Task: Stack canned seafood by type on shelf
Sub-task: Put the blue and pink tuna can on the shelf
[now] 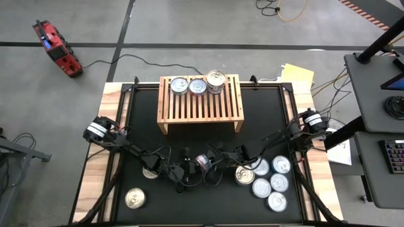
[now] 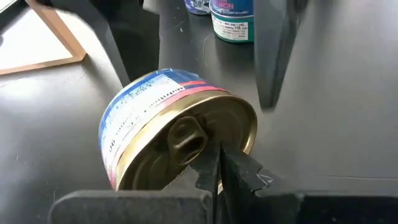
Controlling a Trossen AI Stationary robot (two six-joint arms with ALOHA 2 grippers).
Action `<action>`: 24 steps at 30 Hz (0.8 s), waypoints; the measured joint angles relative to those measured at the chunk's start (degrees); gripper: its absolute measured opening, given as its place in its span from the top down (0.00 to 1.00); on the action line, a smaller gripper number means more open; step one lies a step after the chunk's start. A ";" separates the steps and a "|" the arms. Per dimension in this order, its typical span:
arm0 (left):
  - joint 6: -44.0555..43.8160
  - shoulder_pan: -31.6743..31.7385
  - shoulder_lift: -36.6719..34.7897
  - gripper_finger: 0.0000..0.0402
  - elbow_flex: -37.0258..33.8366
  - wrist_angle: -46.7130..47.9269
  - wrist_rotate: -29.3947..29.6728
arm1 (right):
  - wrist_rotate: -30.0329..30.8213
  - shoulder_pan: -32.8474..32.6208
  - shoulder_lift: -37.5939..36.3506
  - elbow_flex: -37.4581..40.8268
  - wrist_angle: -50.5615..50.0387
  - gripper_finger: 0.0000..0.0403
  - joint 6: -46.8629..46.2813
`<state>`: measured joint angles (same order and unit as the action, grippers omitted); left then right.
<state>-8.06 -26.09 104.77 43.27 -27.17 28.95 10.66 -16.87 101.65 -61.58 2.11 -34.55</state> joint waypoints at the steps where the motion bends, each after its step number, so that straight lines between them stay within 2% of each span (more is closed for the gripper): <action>1: 0.03 0.00 0.00 1.00 0.00 0.01 0.02 | -0.02 0.01 0.65 -0.70 -0.91 0.15 0.72; 7: 0.05 -0.02 0.00 1.00 0.00 0.01 -0.07 | 0.26 0.03 3.53 -3.94 -3.82 0.27 2.28; 14: 0.05 -0.02 0.02 1.00 0.00 0.17 -0.09 | 1.90 0.03 4.05 -4.59 -6.48 0.53 2.70; 24: 0.50 -0.04 -0.15 1.00 0.00 0.60 0.00 | 2.71 0.03 2.20 -4.55 -11.12 0.54 3.25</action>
<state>-7.56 -26.13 104.62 43.27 -26.57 28.95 13.36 -16.84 103.85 -66.13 -9.01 -31.30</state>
